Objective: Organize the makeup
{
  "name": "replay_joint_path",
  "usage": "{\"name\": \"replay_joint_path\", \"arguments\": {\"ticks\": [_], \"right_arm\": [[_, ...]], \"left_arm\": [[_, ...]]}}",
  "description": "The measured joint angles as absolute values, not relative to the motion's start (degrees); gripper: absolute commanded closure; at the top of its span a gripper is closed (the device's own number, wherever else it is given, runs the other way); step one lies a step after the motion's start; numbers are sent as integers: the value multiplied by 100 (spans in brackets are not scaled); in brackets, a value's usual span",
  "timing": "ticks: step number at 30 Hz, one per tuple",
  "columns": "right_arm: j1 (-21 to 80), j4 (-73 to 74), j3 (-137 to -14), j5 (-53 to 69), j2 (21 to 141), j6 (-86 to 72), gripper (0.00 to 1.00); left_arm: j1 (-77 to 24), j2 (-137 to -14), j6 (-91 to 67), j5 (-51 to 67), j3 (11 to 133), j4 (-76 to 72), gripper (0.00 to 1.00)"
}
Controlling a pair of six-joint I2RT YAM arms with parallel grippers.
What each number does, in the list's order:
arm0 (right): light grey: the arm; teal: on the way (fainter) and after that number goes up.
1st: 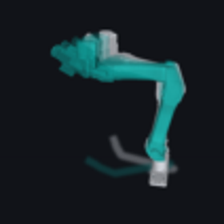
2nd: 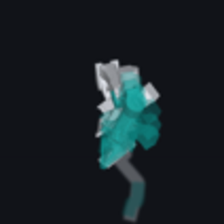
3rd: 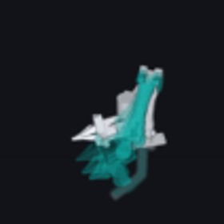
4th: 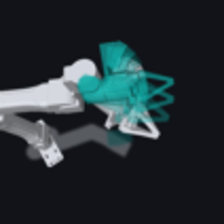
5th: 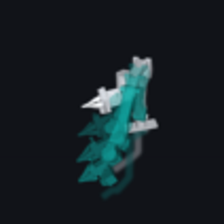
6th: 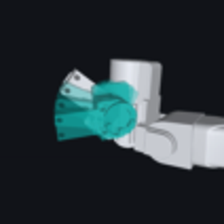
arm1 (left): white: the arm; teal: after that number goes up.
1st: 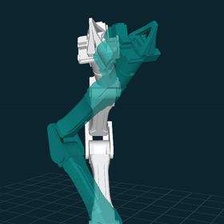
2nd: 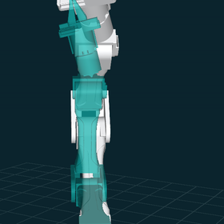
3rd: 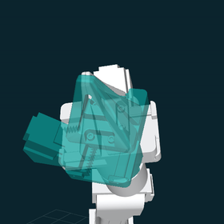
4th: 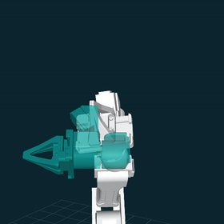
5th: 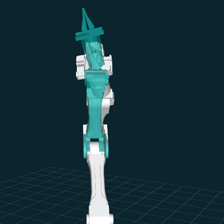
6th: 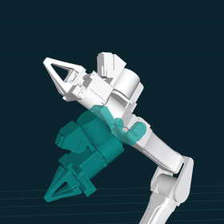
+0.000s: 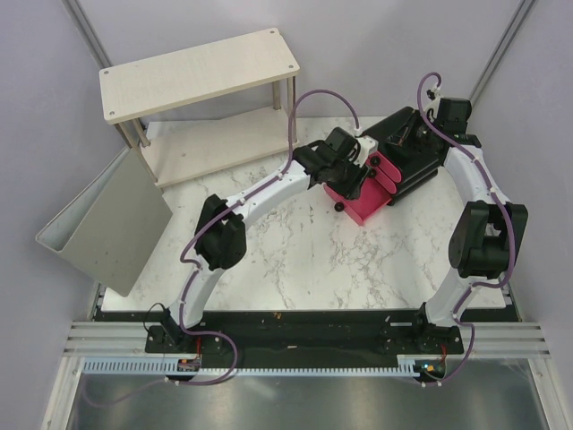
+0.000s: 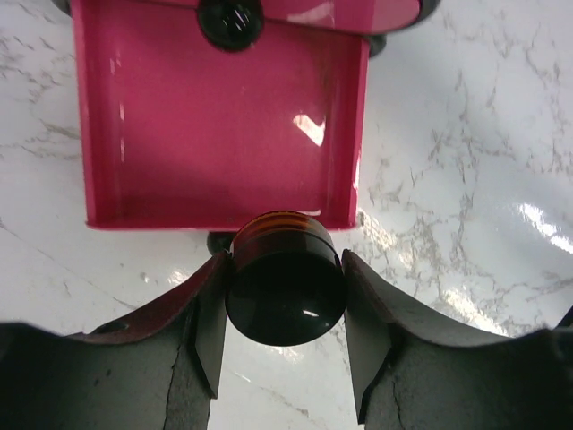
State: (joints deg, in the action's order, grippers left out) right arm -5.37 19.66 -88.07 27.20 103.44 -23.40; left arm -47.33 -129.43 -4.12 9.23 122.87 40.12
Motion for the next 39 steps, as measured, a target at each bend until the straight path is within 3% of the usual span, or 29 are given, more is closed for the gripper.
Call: {"name": "replay_joint_path", "arguments": {"ticks": [19, 29, 32, 33, 36, 39], "right_arm": [[-543, 1879, -8750, 2829, 10342, -2383, 100], [-543, 1872, -8744, 2842, 10344, -2386, 100], [-543, 1868, -8744, 2842, 10342, -2386, 100], [-543, 1863, -8744, 2845, 10342, -2386, 100], [-543, 1861, -8744, 2845, 10342, -2386, 100], [-543, 1861, -8739, 2847, 10342, -2386, 100]], "left_arm": [[-4525, -13858, -906, 338, 12903, 3288, 97], [-4497, -14206, -1216, 460, 12949, 3114, 77], [-4497, -14293, -1238, 473, 12951, 3083, 65], [-4495, -14326, -1238, 499, 12949, 3081, 53], [-4475, -14387, -1238, 620, 12951, 3013, 37], [-4464, -14409, -1236, 709, 12951, 2982, 27]]}}
